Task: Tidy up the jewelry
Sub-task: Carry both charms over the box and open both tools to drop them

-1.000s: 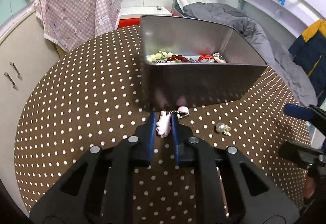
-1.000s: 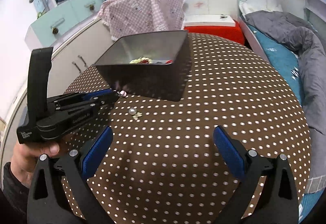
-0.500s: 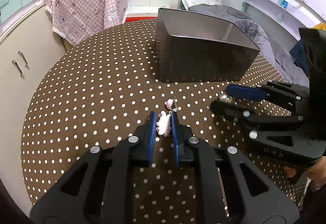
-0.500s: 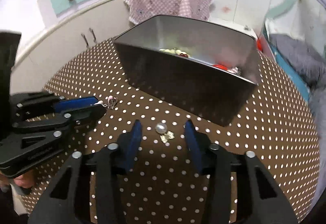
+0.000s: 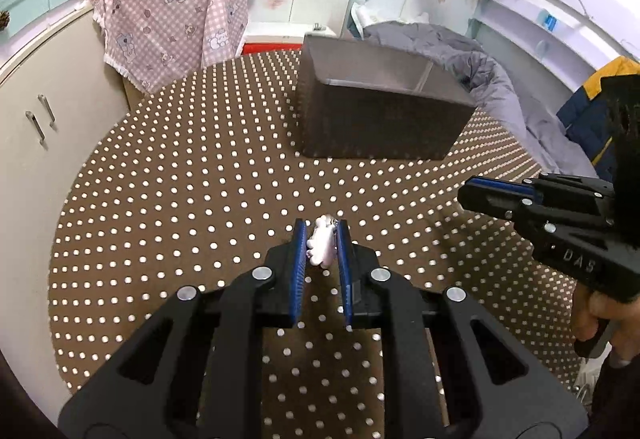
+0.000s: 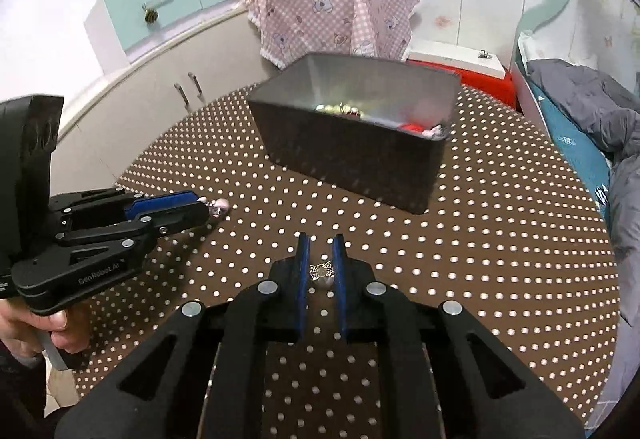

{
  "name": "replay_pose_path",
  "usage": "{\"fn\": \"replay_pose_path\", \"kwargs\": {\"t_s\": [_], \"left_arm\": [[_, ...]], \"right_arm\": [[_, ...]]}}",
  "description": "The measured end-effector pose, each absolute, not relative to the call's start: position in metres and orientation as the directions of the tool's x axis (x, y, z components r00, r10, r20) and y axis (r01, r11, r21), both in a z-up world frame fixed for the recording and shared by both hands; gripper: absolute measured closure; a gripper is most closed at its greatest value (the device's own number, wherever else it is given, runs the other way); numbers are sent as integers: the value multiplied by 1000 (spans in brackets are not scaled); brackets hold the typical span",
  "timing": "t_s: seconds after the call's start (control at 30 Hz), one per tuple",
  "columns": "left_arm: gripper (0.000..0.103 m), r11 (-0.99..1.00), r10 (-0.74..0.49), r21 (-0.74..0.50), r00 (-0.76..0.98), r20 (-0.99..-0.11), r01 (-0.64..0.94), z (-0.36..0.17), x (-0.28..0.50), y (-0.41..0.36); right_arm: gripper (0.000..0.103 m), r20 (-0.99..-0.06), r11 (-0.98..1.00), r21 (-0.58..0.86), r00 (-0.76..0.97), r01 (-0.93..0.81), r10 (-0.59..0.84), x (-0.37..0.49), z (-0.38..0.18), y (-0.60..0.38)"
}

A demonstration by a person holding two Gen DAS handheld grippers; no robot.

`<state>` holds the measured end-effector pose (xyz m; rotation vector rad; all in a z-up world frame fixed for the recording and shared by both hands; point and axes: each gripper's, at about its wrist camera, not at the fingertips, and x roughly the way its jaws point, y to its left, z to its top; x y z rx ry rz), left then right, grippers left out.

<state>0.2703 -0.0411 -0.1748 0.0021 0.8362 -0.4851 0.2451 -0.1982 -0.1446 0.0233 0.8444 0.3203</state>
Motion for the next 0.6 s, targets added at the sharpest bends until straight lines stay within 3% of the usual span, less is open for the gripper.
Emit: {"fn": "replay_pose_path", "kwargs": {"t_s": [0.2, 0.6], "left_arm": [[88, 884, -435, -180, 617, -656, 432, -138, 261, -35], [88, 869, -476, -109, 754, -453, 482, -26, 275, -44]], "right_arm": [[93, -673, 951, 148, 676, -273, 299, 238, -107, -209], [93, -486, 950, 95, 819, -299, 306, 253, 9, -232]]}}
